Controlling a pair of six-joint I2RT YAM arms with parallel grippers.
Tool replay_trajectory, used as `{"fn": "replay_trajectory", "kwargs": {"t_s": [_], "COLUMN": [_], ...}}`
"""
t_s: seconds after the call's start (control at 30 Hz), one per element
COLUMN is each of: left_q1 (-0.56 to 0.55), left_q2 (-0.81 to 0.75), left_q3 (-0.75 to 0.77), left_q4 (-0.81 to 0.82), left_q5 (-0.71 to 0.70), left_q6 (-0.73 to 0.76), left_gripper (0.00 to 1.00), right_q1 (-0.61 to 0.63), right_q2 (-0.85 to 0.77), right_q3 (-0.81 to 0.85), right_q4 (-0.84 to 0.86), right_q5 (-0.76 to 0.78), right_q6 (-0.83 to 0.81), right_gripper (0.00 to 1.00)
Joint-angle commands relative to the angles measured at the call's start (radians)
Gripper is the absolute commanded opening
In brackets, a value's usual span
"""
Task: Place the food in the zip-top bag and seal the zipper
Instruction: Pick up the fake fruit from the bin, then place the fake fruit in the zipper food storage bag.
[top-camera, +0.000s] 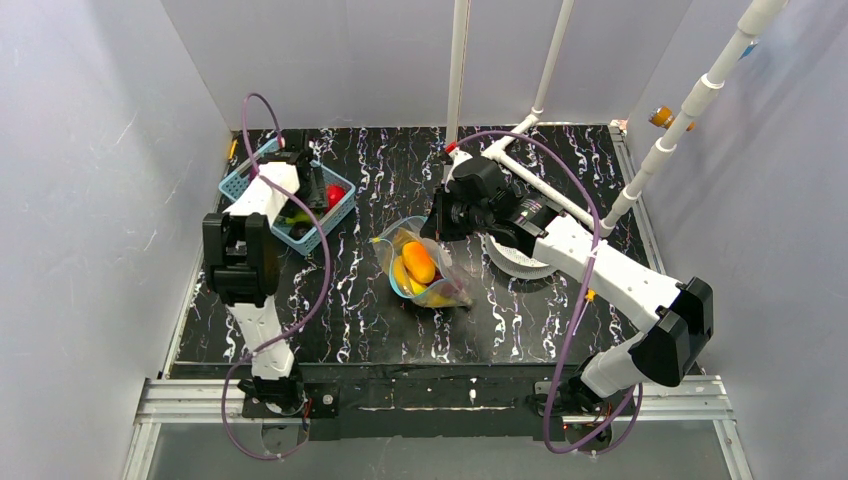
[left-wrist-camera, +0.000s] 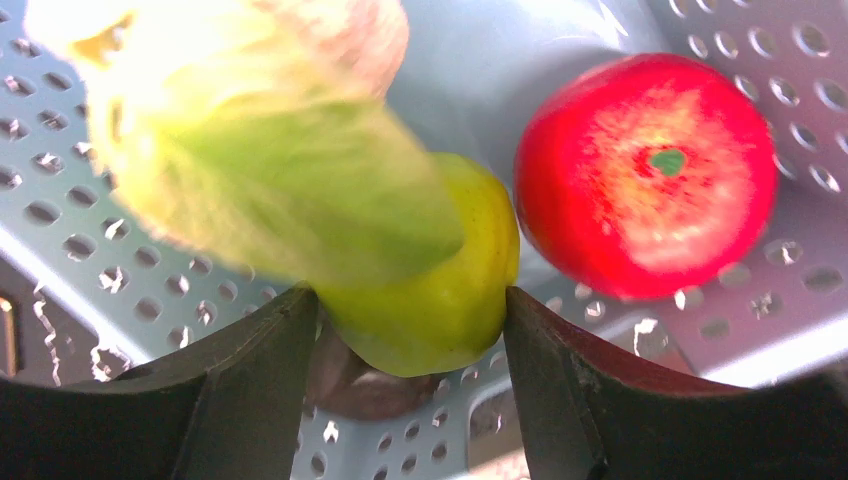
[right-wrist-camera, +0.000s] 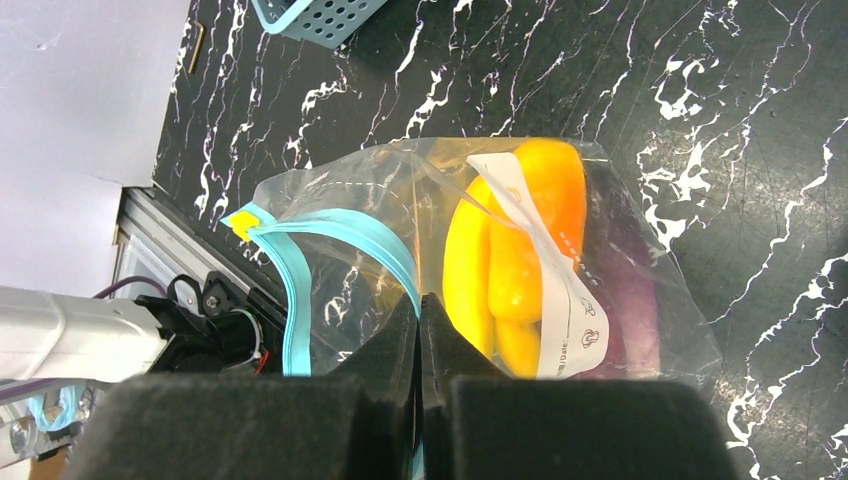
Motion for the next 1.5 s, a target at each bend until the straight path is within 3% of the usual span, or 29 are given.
{"fn": "replay_trajectory", "kwargs": {"t_s": [0.0,0.13,0.3,0.43,0.6,0.7,0.9,1.07,1.23,1.33,1.4,1.47], "left_q1": [-0.003,-0.003,-0.004,-0.024,-0.07,-0.192,-0.395,-0.475,-0.477,-0.477,-0.477,-0.477], "left_q2": [-0.225,-0.374,-0.571,-0.708,-0.901,-0.981,-1.003,-0.992,-0.954,-0.941,-0.948,-0.941], "left_q3": [-0.038,-0.054,-0.143,-0.288,-0.419,-0.475,-0.514,-0.544,-0.533,-0.518,-0.521,-0.523], "left_q4": [-0.027,-0.083,-0.064,0.072,0.275,0.372,0.417,0.48,0.356,0.262,0.241,0.257], "left_q5": [0.012,0.164,0.578,0.879,1.063,1.089,1.023,0.961,0.858,0.772,0.725,0.745], "left_q6": [0.004,-0.054,-0.197,-0.341,-0.445,-0.473,-0.461,-0.485,-0.44,-0.381,-0.373,-0.374], "left_gripper": [0.28,0.27,0.25,0.23,0.23,0.24,0.24,0.25,0.32,0.42,0.65,0.77], "right_q1": [-0.004,-0.004,-0.004,-0.005,-0.004,-0.005,-0.005,-0.005,-0.005,-0.005,-0.005,-0.005], "right_q2": [-0.013,-0.001,-0.002,-0.009,-0.027,-0.03,-0.047,-0.062,-0.074,-0.086,-0.088,-0.088], "right_q3": [0.031,0.038,0.056,0.064,0.059,0.057,0.054,0.043,0.05,0.04,0.044,0.048], "right_q4": [0.03,0.029,0.029,0.021,0.027,0.037,0.043,0.044,0.041,0.05,0.041,0.039], "right_q5": [0.004,0.008,0.004,0.013,0.013,0.008,-0.009,-0.005,-0.015,-0.018,-0.011,-0.008], "right_q6": [-0.005,-0.008,-0.014,-0.018,-0.004,0.009,0.027,0.032,0.039,0.041,0.037,0.032], "right_gripper": [0.01,0.01,0.01,0.01,0.01,0.01,0.01,0.01,0.01,0.01,0.01,0.01]}}
